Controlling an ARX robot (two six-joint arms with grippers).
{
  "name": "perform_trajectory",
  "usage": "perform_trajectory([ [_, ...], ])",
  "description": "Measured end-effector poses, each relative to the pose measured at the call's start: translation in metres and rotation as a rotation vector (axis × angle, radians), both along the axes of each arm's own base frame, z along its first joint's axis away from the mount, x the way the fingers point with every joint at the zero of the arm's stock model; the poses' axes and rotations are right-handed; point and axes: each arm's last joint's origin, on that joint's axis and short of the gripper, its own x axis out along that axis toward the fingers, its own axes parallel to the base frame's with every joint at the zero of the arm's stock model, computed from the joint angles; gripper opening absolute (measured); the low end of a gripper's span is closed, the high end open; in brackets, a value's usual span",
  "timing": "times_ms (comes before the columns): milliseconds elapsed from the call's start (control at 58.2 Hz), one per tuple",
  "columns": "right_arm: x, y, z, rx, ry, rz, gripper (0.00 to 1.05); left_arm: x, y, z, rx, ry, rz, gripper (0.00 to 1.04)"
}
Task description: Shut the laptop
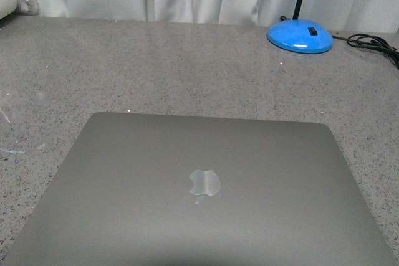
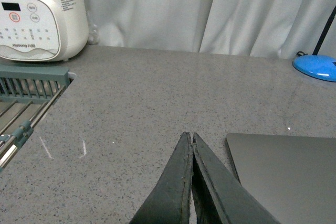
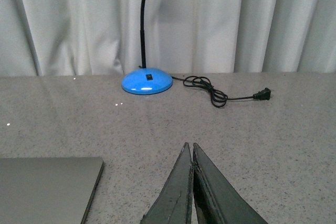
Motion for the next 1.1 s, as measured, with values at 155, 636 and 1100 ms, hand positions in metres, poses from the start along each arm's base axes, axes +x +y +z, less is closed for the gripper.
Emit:
perform_trajectory([
  [155,0.0001,0.0001,-0.0003,-0.001,0.004,0.002,0.01,-0.0001,0.0000,0.0001,0.008,-0.001,0.000,0.04],
  [636,0.0000,0.0000,-0.0002,-0.003,0.002,0.002,0.71,-0.0001,0.0000,0.0001,0.010,-0.002,0.001,0.81],
  [1100,0.0000,0.0000,-0.0002,-0.003,0.002,0.002,0.96,-0.0001,0.0000,0.0001,0.013,-0.002,0.001,0.98],
])
